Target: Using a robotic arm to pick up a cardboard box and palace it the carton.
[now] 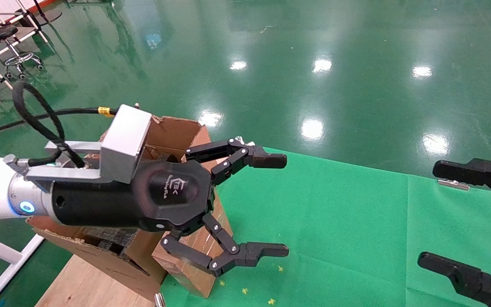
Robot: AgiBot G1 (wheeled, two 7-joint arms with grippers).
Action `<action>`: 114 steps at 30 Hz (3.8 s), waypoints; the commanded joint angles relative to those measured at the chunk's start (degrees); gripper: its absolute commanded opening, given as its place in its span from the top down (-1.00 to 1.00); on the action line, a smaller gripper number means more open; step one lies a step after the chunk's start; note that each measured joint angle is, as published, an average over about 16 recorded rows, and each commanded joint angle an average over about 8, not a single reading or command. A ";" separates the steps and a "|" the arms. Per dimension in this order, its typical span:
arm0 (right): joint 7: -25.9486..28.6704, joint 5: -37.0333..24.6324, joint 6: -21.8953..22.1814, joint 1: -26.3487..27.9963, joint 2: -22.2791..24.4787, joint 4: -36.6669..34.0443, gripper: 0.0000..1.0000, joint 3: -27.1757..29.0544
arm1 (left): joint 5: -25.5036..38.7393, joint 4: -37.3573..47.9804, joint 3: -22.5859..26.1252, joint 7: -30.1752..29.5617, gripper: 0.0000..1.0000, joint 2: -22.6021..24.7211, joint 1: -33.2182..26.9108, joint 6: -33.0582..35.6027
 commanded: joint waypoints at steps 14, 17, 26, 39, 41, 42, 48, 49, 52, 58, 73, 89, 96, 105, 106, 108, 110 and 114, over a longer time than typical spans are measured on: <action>0.00 0.00 0.00 0.00 0.00 0.00 0.25 0.00 | 0.00 0.00 0.00 0.00 -1.00 0.00 0.00 0.00; 0.00 0.00 0.00 0.00 0.00 0.00 1.00 0.00 | 0.01 -0.01 -0.01 0.00 -1.00 -0.01 0.01 0.00; 0.00 0.00 0.00 0.00 0.00 0.00 1.00 0.00 | 3.53 -0.01 1.26 -3.59 -1.00 -2.46 -1.22 -0.95; 0.00 0.00 0.00 0.00 0.00 0.00 1.00 0.00 | 15.88 -3.22 5.07 -19.74 -1.00 -12.52 -2.39 -6.56; 0.00 0.00 0.00 0.00 0.00 0.00 1.00 0.00 | 17.14 -3.50 5.63 -22.09 -1.00 -13.55 -2.53 -6.63; 0.00 0.00 0.01 0.00 0.00 -0.01 1.00 0.00 | 17.73 -3.58 5.92 -23.26 -1.00 -14.03 -2.66 -6.59; 0.00 0.00 0.02 -0.01 0.01 -0.02 1.00 0.00 | 19.14 -3.58 6.77 -26.31 -1.00 -15.24 -3.14 -6.33; 0.00 0.00 0.02 -0.01 0.01 -0.02 1.00 0.00 | 19.16 -3.49 6.82 -26.22 -1.00 -15.24 -3.19 -6.26; 0.00 0.01 0.01 -0.01 0.01 -0.02 1.00 0.00 | 19.36 -3.05 6.95 -26.31 -1.00 -15.15 -3.45 -5.97; 0.00 0.01 0.01 -0.01 0.01 -0.02 1.00 0.00 | 25.41 -3.09 8.78 -31.45 -1.00 -14.89 -7.76 -4.60; -0.01 0.01 0.01 -0.01 0.01 -0.02 1.00 0.00 | 44.01 -2.53 21.16 -54.59 -1.00 -7.27 -25.34 4.67; -0.01 0.01 0.02 -0.01 0.01 -0.03 -1.00 0.00 | 45.36 -2.97 30.18 -63.17 0.27 -5.69 -28.98 3.84; -0.01 0.02 0.03 -0.02 0.02 -0.04 -1.00 0.00 | 45.54 -3.04 30.98 -63.55 1.00 -5.48 -29.40 3.84; -0.01 0.02 0.03 -0.02 0.02 -0.04 -1.00 0.00 | 45.46 -3.04 30.53 -63.42 1.00 -5.61 -29.14 3.82; -0.01 0.02 0.03 -0.02 0.02 -0.04 -1.00 0.00 | 45.45 -3.04 30.49 -63.41 1.00 -5.62 -29.11 3.82; -0.01 0.02 0.03 -0.02 0.02 -0.04 -1.00 0.00 | 45.43 -3.03 30.43 -63.39 1.00 -5.64 -29.07 3.81; -0.01 0.02 0.03 -0.02 0.02 -0.04 -1.00 0.00 | 45.41 -3.03 30.37 -63.37 1.00 -5.65 -29.04 3.81; -0.01 0.02 0.03 -0.02 0.02 -0.04 -1.00 0.00 | 45.37 -3.01 30.29 -63.34 1.00 -5.67 -28.98 3.81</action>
